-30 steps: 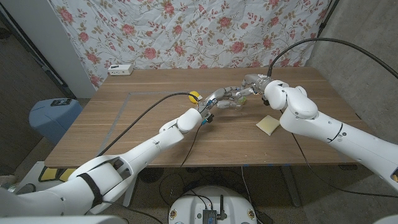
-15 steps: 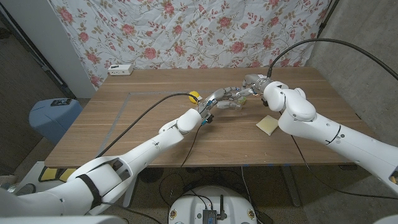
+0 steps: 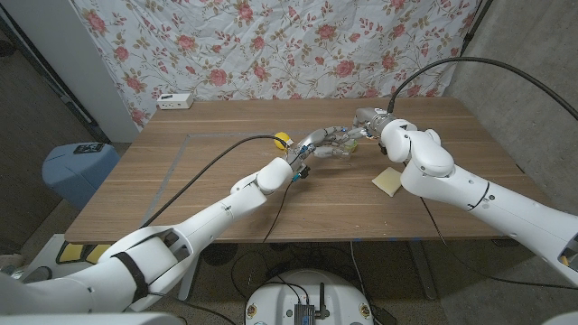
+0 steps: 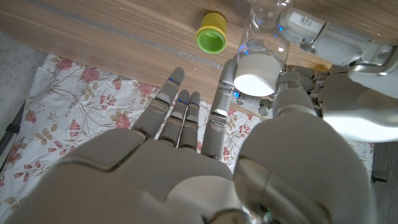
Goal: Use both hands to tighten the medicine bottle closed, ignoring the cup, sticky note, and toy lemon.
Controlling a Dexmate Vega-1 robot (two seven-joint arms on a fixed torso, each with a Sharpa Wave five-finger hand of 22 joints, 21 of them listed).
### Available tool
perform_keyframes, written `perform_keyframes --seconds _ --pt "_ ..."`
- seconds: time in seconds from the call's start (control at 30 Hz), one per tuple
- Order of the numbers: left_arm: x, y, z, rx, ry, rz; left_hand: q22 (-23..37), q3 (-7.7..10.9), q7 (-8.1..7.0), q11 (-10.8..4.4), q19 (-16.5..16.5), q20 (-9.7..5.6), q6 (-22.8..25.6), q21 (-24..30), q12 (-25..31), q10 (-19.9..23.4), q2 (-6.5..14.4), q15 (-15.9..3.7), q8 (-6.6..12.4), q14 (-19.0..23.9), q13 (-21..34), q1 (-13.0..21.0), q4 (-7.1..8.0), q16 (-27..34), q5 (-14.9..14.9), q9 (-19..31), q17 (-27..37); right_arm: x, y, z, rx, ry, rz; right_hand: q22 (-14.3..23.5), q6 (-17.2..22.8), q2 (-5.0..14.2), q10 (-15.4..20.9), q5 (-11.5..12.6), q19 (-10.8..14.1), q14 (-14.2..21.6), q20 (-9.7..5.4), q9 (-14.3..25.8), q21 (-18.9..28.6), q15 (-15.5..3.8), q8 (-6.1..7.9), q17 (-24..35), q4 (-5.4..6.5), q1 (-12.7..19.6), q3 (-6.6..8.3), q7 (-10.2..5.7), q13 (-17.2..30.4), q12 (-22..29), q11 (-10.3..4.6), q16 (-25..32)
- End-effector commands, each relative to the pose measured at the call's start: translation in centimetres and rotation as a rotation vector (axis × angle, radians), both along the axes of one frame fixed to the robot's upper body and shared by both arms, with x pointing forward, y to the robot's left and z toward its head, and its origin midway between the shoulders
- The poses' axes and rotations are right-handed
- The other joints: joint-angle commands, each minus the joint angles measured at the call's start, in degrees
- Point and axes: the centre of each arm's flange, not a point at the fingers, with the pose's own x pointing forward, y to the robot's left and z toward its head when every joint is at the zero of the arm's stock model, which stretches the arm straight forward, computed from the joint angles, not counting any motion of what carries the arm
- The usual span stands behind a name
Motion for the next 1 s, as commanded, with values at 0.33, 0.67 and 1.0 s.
perform_keyframes --seconds 0.33,0.67,1.0 --pt "0.25 -0.15 0.33 0.004 -0.004 -0.007 0.1 0.81 -0.3 -1.16 -0.3 -0.01 0.6 -0.1 0.4 1.4 0.6 -4.11 0.08 0.7 0.2 -0.3 0.03 0.3 0.2 0.1 0.1 0.58 0.1 -0.27 0.033 -0.005 -0.009 0.3 6.7 -0.14 1.8 0.4 1.3 1.5 0.07 -0.4 0.2 -0.03 0.55 0.0 0.58 -1.4 -0.01 -4.23 0.0 0.3 -0.22 0.4" --pt "0.11 -0.19 0.15 0.001 -0.004 -0.007 0.1 0.99 -0.55 -1.26 -0.4 0.03 0.7 -0.1 0.4 1.4 0.6 -4.09 0.06 0.6 0.2 -0.3 -0.02 0.3 0.2 0.1 0.1 0.59 0.12 -0.29 0.042 -0.004 -0.007 0.3 7.3 -0.23 2.5 0.3 1.5 1.7 0.19 -0.6 0.1 0.14 0.47 0.1 1.27 -3.1 -0.63 -3.87 -0.1 0.2 0.04 0.4" --pt "0.0 -0.24 0.05 -0.001 -0.005 -0.007 0.1 1.24 -0.55 -1.26 -0.6 0.01 0.8 -0.1 0.4 1.4 0.7 -4.03 0.04 0.6 0.2 -0.5 -0.01 0.3 0.2 0.1 0.1 0.37 -0.07 -0.31 0.047 0.0 -0.001 0.3 5.1 -2.28 2.1 0.7 1.3 1.5 0.58 -1.0 -0.3 0.65 -1.26 0.1 2.52 -7.4 -2.84 -3.67 -0.2 -0.6 0.29 -0.1"
